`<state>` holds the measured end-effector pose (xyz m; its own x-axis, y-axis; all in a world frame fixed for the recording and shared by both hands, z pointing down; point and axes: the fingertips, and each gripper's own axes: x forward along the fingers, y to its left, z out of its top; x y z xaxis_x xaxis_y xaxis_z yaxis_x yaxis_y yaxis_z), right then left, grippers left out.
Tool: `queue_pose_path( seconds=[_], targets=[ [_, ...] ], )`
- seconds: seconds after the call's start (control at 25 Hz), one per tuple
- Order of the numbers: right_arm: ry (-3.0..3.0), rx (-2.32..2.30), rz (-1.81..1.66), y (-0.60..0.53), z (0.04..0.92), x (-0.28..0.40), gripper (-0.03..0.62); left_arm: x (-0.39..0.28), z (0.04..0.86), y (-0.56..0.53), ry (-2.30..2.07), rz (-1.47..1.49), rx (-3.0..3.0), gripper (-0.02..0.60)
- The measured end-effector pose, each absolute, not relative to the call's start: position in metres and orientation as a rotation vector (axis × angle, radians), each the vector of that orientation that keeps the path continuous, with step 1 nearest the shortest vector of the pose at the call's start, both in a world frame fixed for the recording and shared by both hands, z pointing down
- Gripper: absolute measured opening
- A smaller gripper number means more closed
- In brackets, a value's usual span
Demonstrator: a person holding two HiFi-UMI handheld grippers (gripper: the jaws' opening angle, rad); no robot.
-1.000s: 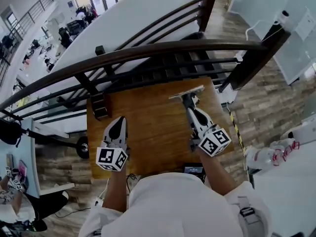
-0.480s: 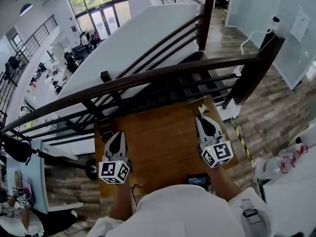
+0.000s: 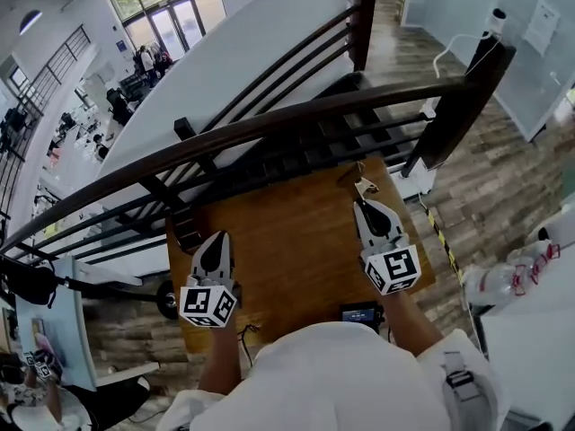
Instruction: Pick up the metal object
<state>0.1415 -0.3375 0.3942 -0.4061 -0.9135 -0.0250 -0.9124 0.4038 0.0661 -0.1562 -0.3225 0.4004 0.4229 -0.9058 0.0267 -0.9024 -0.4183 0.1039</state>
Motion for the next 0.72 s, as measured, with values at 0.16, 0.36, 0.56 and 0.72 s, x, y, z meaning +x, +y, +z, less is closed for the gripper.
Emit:
queue_pose_path(
  seconds=[0.16, 0.36, 0.56, 0.72],
  targets=[
    [-2.616, 1.722, -0.087, -0.340, 0.398, 0.147, 0.028, -0.150, 0.398, -0.329, -1.599, -0.051, 2.595, 0.011],
    [-2.608, 1.730, -0.069, -0.339, 0.401, 0.155, 0.028, -0.143, 0.399, -0.330, -1.574, -0.042, 2.610, 0.011],
    [-2.613, 1.728, -0.063, -0.334, 0.402, 0.158, 0.028, -0.137, 0.405, -0.324, -1.529, -0.047, 2.616, 0.011],
    [-2.616, 1.724, -0.041, -0.332, 0.404, 0.159, 0.028, -0.133, 0.407, -0.322, -1.506, -0.054, 2.623, 0.011]
  ],
)
